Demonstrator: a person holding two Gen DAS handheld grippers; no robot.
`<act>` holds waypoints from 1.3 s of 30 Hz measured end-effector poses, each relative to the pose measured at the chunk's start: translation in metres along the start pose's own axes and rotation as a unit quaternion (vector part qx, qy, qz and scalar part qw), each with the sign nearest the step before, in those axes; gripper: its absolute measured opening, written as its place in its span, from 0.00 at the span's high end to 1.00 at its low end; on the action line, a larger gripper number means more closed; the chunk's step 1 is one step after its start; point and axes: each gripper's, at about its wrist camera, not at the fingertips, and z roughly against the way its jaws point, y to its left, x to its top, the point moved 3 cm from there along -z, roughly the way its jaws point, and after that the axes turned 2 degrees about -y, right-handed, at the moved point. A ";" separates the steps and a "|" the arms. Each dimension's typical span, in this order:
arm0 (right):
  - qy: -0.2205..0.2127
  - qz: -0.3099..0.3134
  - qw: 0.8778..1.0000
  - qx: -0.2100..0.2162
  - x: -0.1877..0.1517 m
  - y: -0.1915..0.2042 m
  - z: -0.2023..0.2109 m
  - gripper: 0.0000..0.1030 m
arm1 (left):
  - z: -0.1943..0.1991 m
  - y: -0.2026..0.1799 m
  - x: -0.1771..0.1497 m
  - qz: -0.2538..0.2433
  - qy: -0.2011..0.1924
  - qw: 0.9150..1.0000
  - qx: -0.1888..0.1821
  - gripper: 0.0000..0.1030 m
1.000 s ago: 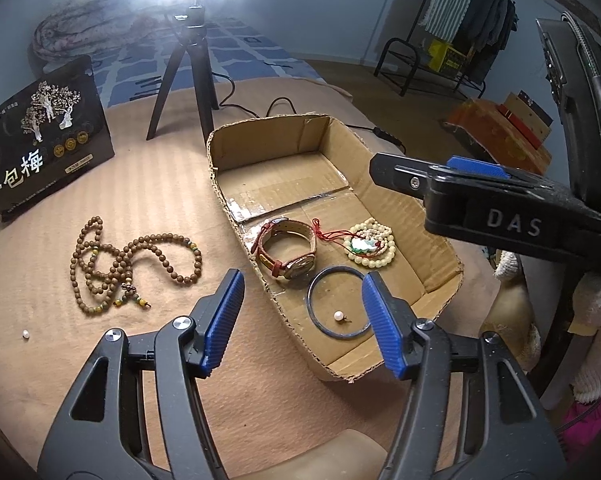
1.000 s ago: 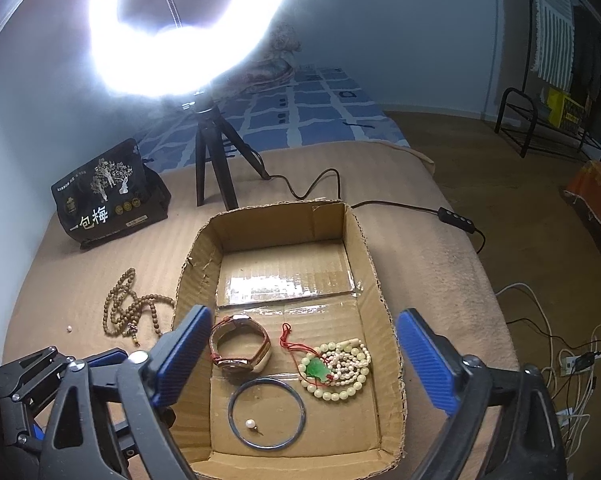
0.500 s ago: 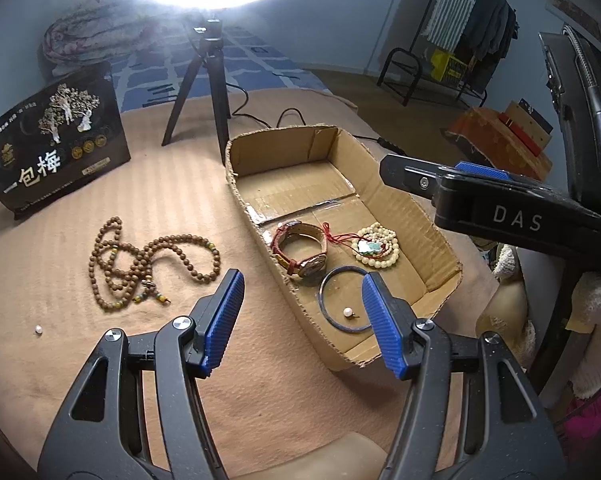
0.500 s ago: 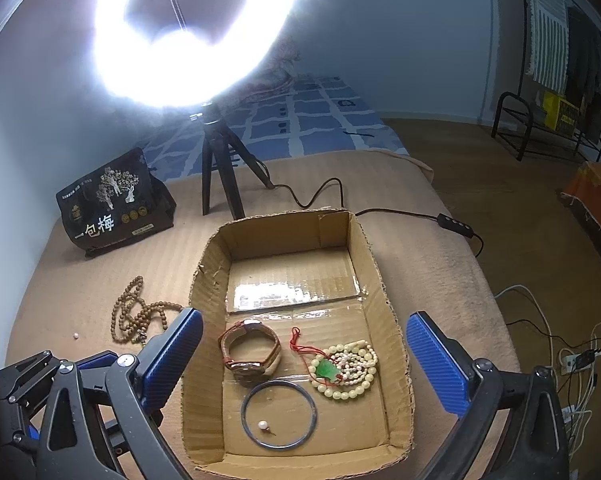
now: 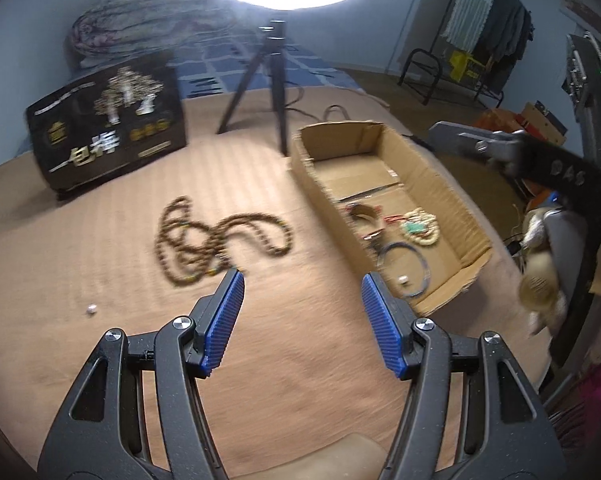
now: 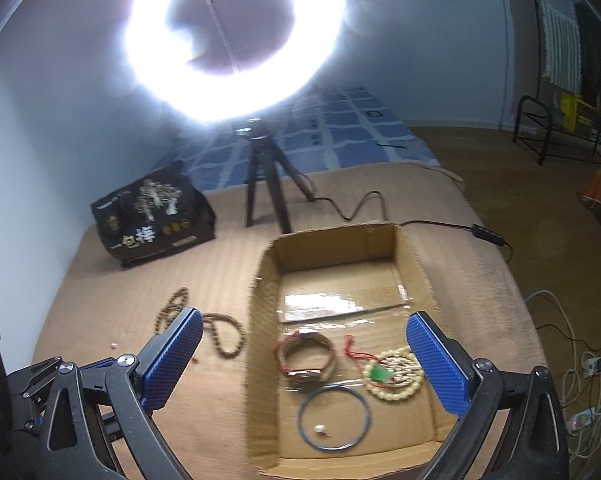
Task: Organize jewelry
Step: 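Move the left tool to another loose pearl while the right tool approaches the wooden bead mala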
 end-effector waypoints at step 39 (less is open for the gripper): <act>0.109 0.091 0.986 0.087 -0.014 0.142 -0.136 0.01 | -0.020 0.183 -0.049 0.079 0.043 0.994 0.058 0.60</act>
